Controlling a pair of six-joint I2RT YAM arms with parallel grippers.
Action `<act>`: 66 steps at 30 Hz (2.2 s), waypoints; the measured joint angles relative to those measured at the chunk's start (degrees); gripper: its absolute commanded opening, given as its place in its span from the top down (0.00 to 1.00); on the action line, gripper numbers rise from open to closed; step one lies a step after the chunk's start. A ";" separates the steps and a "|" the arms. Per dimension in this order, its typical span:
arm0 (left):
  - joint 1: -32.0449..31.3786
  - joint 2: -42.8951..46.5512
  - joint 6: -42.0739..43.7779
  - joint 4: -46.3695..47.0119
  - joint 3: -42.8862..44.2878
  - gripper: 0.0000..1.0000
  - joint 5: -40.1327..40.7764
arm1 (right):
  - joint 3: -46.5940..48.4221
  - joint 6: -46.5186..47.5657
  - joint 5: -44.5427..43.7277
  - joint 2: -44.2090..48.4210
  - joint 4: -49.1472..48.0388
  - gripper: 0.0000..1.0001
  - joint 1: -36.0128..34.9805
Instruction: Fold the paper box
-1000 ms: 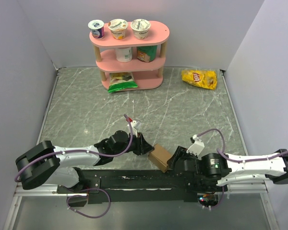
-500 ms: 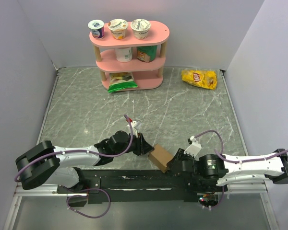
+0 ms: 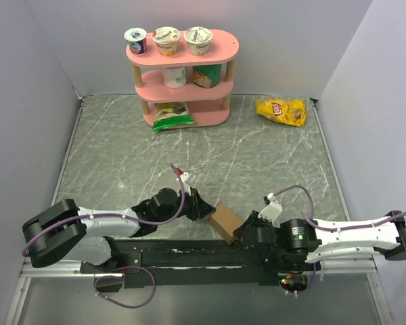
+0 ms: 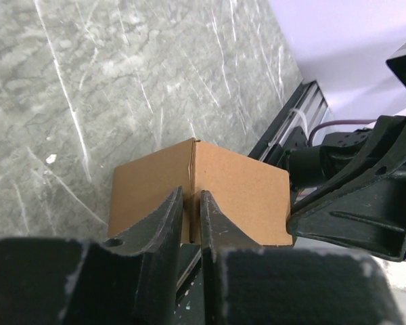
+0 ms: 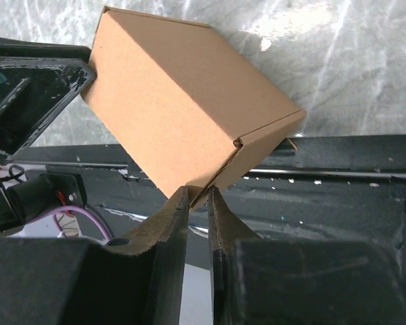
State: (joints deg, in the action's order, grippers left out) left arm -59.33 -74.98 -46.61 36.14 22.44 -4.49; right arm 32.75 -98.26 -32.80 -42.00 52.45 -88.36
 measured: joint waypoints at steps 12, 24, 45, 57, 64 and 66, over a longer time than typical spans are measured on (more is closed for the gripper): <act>-0.55 6.75 -1.16 15.17 -14.34 0.82 8.70 | 2.23 13.35 -4.13 -9.25 -9.35 0.85 2.40; -0.37 0.94 -0.17 29.27 -17.70 0.80 23.93 | 4.39 37.05 -8.33 -20.35 -25.22 0.88 11.10; -2.73 16.65 -3.28 13.20 -19.50 0.66 27.45 | 10.01 41.38 -14.78 -28.87 -22.23 0.89 -0.39; -3.78 27.87 -11.34 -7.56 -19.65 0.39 26.51 | 8.13 40.68 -6.86 -36.06 -15.80 0.55 3.45; -2.99 15.15 -10.49 -0.92 -19.17 0.36 21.55 | 3.56 44.92 -3.32 -30.88 -21.55 0.39 4.92; -2.45 12.68 -9.77 1.77 -18.84 0.37 19.82 | 1.51 46.49 -2.05 -28.96 -24.17 0.40 6.25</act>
State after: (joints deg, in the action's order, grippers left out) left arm -61.78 -62.30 -56.38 37.91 3.60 15.33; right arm 34.26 -51.77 -34.85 -70.96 28.27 -82.11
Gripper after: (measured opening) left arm 0.636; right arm 0.602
